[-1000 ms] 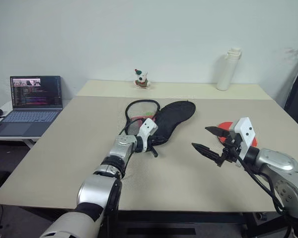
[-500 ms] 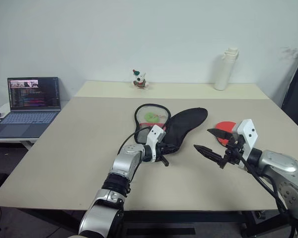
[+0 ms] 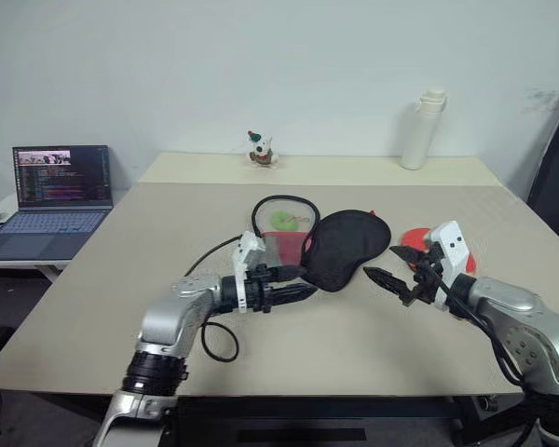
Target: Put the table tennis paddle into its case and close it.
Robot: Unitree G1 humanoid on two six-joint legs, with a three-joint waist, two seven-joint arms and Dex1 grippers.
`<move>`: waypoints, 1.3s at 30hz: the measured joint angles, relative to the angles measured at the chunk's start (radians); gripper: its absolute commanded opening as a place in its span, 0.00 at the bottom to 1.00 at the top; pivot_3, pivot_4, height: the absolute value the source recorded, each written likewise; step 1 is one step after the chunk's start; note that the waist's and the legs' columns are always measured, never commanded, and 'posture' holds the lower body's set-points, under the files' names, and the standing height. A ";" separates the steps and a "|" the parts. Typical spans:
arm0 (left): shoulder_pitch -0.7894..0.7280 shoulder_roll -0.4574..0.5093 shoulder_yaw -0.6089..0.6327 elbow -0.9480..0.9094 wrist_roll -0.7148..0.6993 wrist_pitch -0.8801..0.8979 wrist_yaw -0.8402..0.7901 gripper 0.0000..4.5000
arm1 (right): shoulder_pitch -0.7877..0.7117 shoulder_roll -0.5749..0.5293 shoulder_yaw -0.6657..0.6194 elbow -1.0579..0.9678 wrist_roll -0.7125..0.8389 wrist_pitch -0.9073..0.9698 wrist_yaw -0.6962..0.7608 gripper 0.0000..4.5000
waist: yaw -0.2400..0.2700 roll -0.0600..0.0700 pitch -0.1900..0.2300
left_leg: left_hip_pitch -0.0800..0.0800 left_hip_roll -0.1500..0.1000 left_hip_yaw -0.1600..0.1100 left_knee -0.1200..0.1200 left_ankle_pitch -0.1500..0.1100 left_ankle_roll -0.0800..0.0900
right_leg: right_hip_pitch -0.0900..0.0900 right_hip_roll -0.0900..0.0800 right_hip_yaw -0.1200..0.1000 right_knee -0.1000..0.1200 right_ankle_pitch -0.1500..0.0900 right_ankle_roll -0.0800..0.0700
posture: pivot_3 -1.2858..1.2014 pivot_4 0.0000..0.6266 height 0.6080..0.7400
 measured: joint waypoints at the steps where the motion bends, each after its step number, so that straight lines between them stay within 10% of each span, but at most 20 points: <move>1: 0.003 0.017 0.006 -0.001 -0.007 0.000 -0.001 0.69 | -0.014 0.012 0.014 0.018 -0.013 0.001 -0.012 1.00 | 0.000 0.000 0.000 | 0.000 0.000 0.000 0.000 0.000 0.000 | 0.000 0.000 0.000 0.000 0.000 0.000 | 0.52 0.24 1.00; 30: 0.017 0.220 0.111 0.038 -0.018 -0.118 0.070 0.69 | -0.266 0.442 0.097 0.579 -0.250 -0.023 -0.294 1.00 | -0.014 0.001 0.000 | -0.001 0.001 0.001 -0.001 0.000 0.000 | -0.002 0.000 0.000 0.000 0.003 -0.005 | 0.52 0.24 1.00; 39: 0.026 0.219 0.103 0.003 -0.023 -0.118 0.071 0.70 | -0.277 0.510 0.089 0.591 -0.245 -0.020 -0.280 0.31 | -0.016 0.001 0.001 | -0.001 0.000 0.000 -0.002 0.000 0.000 | -0.002 0.000 0.000 0.000 0.003 -0.005 | 0.52 0.24 1.00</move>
